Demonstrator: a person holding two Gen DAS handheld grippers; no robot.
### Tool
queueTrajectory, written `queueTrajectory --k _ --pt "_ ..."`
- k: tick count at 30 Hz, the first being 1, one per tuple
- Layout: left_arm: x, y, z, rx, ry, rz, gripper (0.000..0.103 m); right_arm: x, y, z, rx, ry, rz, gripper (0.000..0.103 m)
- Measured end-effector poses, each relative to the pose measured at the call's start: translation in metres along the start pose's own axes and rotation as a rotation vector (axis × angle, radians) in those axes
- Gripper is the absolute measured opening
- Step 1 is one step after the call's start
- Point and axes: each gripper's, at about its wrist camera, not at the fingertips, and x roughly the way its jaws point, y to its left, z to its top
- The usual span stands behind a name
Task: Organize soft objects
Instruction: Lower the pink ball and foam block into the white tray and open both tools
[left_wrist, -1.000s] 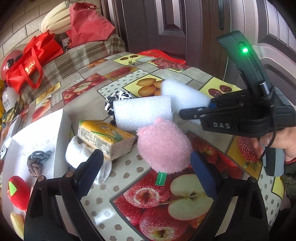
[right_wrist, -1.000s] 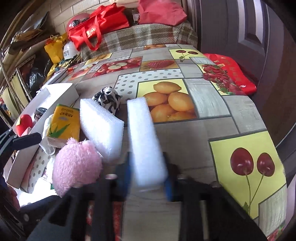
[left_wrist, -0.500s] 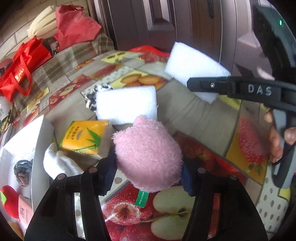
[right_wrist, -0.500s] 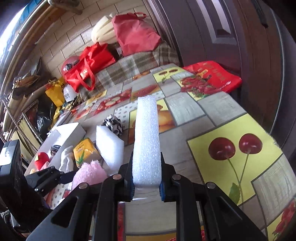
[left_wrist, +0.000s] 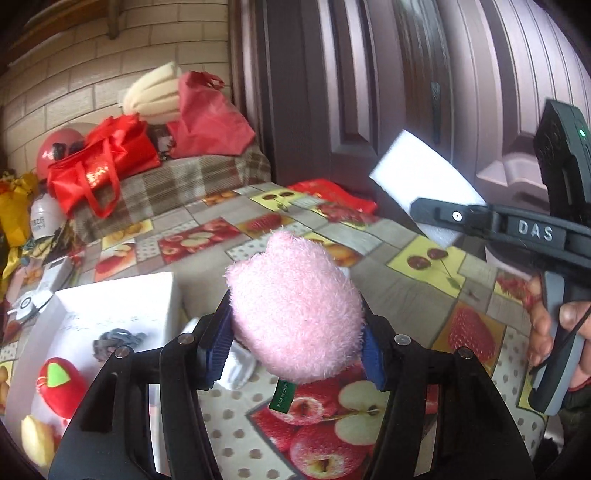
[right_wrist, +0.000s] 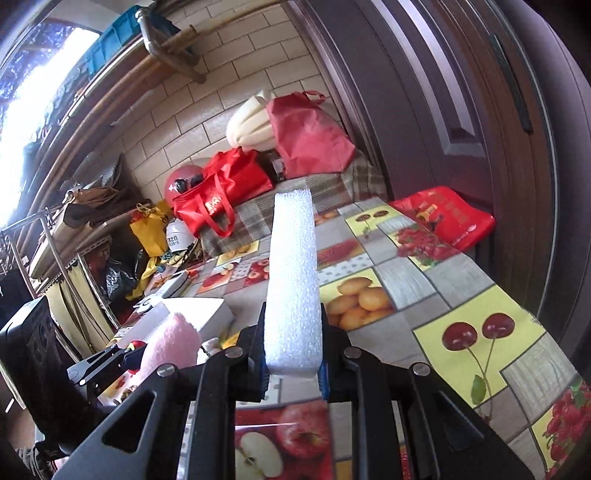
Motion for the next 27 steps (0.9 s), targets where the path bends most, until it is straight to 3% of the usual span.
queueTrajectory --k 19,27 --pt "-0.038 0.14 -0.013 -0.248 -0.053 0.259 0.06 0.035 0.076 0.007 -0.12 0.066 0.107 0.019" --pt "-0.061 0.221 -0.034 -0.481 -0.052 0.355 0.06 0.082 0.112 -0.005 -0.124 0.222 0.186 0.019"
